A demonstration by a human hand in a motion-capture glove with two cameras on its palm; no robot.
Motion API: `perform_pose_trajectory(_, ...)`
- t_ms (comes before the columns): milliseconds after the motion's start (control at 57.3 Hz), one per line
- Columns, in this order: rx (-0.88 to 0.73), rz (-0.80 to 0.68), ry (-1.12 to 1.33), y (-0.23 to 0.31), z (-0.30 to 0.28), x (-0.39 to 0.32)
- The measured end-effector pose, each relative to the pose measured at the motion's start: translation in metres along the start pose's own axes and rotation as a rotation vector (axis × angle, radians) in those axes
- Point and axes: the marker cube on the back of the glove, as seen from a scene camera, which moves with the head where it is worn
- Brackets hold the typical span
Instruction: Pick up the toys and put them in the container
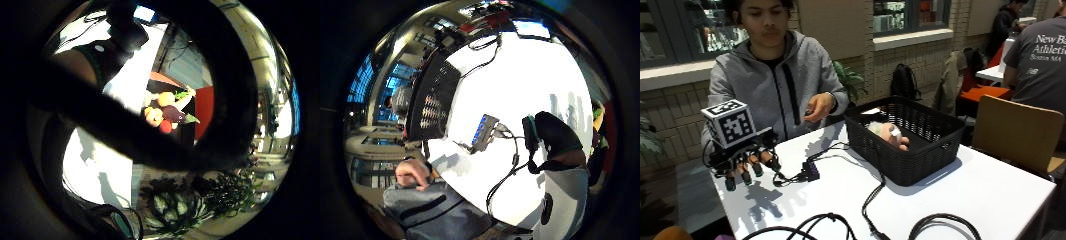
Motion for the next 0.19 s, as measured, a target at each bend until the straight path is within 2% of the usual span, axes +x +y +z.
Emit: perform_pose_trajectory(192, 0.070, 0.052, -0.094, -0.008, 0.026, 0.007)
